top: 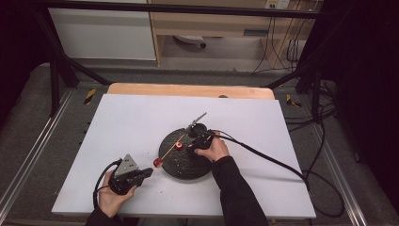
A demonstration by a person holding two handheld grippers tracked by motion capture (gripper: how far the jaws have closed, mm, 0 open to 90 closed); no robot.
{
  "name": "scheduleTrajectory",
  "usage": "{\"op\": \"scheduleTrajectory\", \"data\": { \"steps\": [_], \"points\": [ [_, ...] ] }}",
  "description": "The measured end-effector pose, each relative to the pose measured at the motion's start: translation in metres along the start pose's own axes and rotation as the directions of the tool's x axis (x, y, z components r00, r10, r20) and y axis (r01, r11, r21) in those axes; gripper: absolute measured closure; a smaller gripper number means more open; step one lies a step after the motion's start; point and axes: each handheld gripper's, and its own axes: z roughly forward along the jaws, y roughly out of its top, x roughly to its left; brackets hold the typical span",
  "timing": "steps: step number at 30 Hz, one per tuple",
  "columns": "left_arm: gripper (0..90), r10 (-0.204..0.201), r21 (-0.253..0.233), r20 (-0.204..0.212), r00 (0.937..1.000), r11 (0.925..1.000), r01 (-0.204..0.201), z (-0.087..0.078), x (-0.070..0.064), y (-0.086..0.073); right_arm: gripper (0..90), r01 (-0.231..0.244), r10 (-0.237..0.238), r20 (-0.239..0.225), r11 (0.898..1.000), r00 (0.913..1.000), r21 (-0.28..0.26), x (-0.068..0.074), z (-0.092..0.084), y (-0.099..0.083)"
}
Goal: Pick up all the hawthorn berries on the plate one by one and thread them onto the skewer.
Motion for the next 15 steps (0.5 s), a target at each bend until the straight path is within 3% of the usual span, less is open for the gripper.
{"op": "scheduleTrajectory", "data": {
  "steps": [9,15],
  "points": [
    [88.2,-0.004,-0.001,-0.004,1.0,1.0,0.004,0.0,0.0,0.0,60.4,-0.021,0.021,-0.007,1.0,0.9998,-0.005,-0.001,0.0,0.0],
    [88.2,-0.007,-0.005,-0.006,1.0,1.0,0.007,-0.001,0.0,0.0,60.5,-0.059,0.058,-0.024,0.997,0.998,-0.056,0.001,-0.014,0.0]
  ]
}}
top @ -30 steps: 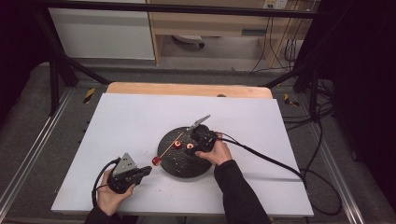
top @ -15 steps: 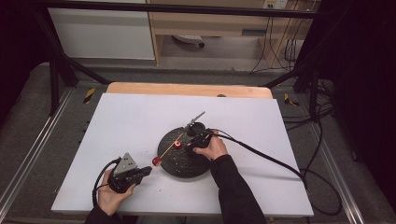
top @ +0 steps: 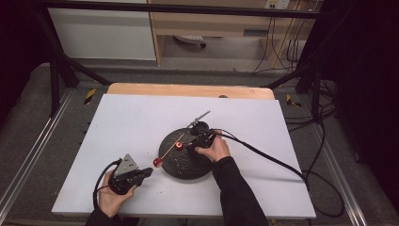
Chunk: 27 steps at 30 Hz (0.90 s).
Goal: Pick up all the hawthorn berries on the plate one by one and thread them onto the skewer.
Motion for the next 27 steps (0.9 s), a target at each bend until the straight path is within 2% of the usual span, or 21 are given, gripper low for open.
{"op": "scheduleTrajectory", "data": {
  "steps": [5,9,13,16,20,25,27],
  "points": [
    [88.2,0.003,-0.002,0.0,1.0,1.0,-0.003,0.0,-0.002,0.001,60.5,-0.041,0.04,-0.013,0.998,0.9991,-0.045,0.003,-0.015,-0.005],
    [88.2,0.009,0.0,0.0,1.0,1.0,-0.009,0.001,-0.004,0.003,60.6,-0.07,0.068,-0.024,0.993,0.9974,-0.09,0.0,-0.027,-0.013],
    [88.2,0.011,-0.003,0.0,0.9999,0.9999,-0.011,0.002,-0.007,0.006,60.8,-0.102,0.096,-0.045,0.982,0.9943,-0.158,-0.003,-0.039,-0.023],
    [88.2,0.013,-0.006,0.001,0.9999,0.9999,-0.013,0.004,-0.011,0.009,60.8,-0.131,0.12,-0.064,0.967,0.9907,-0.216,-0.003,-0.047,-0.032],
    [88.2,0.016,-0.012,0.001,0.9999,0.9998,-0.016,0.006,-0.015,0.014,60.8,-0.175,0.157,-0.084,0.941,0.9839,-0.288,-0.004,-0.056,-0.045],
    [88.2,0.016,-0.019,0.004,0.9999,0.9997,-0.015,0.009,-0.02,0.019,60.8,-0.23,0.198,-0.123,0.897,0.9725,-0.376,-0.004,-0.066,-0.06],
    [88.2,0.018,-0.023,0.005,0.9998,0.9996,-0.018,0.011,-0.023,0.022,60.8,-0.252,0.215,-0.134,0.876,0.9673,-0.411,-0.004,-0.069,-0.066]
  ]
}}
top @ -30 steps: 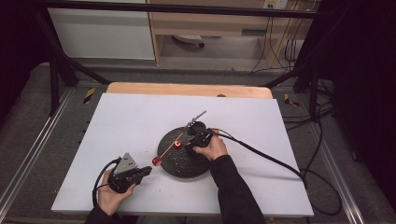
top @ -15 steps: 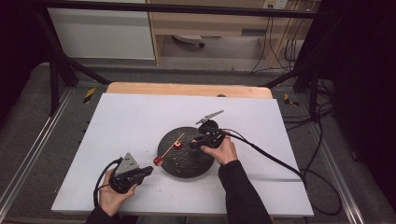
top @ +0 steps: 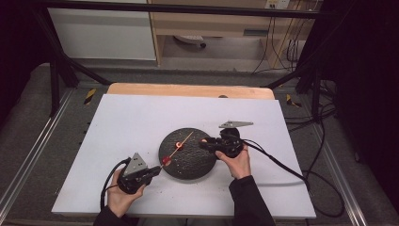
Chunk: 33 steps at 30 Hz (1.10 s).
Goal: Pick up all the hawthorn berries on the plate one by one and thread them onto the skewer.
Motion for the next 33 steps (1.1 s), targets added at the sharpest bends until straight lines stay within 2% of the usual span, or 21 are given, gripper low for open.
{"op": "scheduleTrajectory", "data": {
  "steps": [3,6,10,15,22,24,26,33],
  "points": [
    [88.2,-0.002,-0.007,0.006,1.0,1.0,0.002,0.002,-0.003,0.004,60.8,-0.042,0.042,-0.004,0.996,0.9991,-0.073,-0.003,-0.007,-0.007],
    [88.2,0.001,-0.015,0.012,0.9999,0.9999,0.0,0.005,-0.007,0.009,60.8,-0.086,0.085,-0.009,0.987,0.9963,-0.138,-0.008,-0.011,-0.014],
    [88.2,0.007,-0.019,0.02,0.9998,0.9998,-0.006,0.009,-0.012,0.014,60.9,-0.134,0.132,-0.022,0.968,0.991,-0.212,-0.012,-0.016,-0.024],
    [88.2,0.005,-0.026,0.022,0.9998,0.9997,-0.004,0.013,-0.018,0.019,60.9,-0.176,0.173,-0.036,0.939,0.9842,-0.296,-0.014,-0.019,-0.034],
    [88.2,-0.015,-0.041,0.017,0.9997,0.999,0.016,0.017,-0.022,0.023,61.0,-0.233,0.223,-0.071,0.885,0.9721,-0.402,-0.016,-0.018,-0.04],
    [88.2,-0.022,-0.043,0.014,0.9997,0.9988,0.023,0.018,-0.023,0.023,61.1,-0.253,0.242,-0.08,0.867,0.967,-0.43,-0.016,-0.018,-0.041],
    [88.2,-0.025,-0.046,0.014,0.9996,0.9986,0.026,0.019,-0.024,0.023,61.1,-0.252,0.243,-0.08,0.852,0.9667,-0.46,-0.016,-0.017,-0.041],
    [88.2,-0.044,-0.061,0.009,0.999,0.9971,0.044,0.018,-0.026,0.022,61.2,-0.283,0.282,-0.089,0.787,0.9553,-0.547,-0.014,-0.014,-0.039]
  ]
}}
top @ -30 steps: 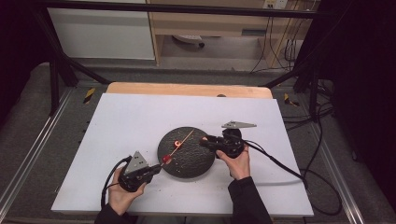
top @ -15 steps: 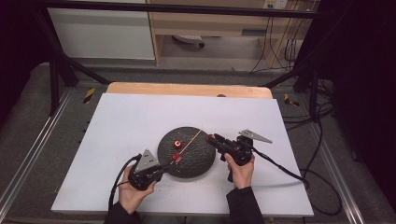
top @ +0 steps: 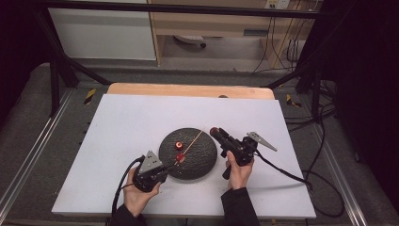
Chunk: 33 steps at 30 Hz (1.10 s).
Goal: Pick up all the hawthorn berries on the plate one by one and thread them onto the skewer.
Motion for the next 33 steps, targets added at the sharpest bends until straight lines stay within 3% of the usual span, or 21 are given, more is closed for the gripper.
{"op": "scheduleTrajectory", "data": {
  "steps": [8,14,24,33],
  "points": [
    [88.2,-0.007,-0.002,0.009,0.9999,1.0,0.007,0.002,-0.004,0.001,61.2,-0.017,0.018,0.004,0.995,0.9998,-0.099,-0.002,0.007,0.001],
    [88.2,-0.012,-0.001,0.027,0.9996,0.9999,0.012,0.006,-0.01,0.003,61.2,0.005,-0.005,0.003,0.988,1.0,-0.153,-0.004,0.009,0.003],
    [88.2,-0.01,-0.006,0.048,0.9988,0.9999,0.01,0.012,-0.018,0.008,61.2,0.025,-0.028,-0.015,0.984,0.9995,-0.174,-0.004,0.009,0.004],
    [88.2,-0.032,-0.018,0.056,0.9979,0.9993,0.033,0.016,-0.021,0.012,61.3,0.039,-0.043,-0.019,0.984,0.9989,-0.174,-0.004,0.008,0.002]
  ]
}}
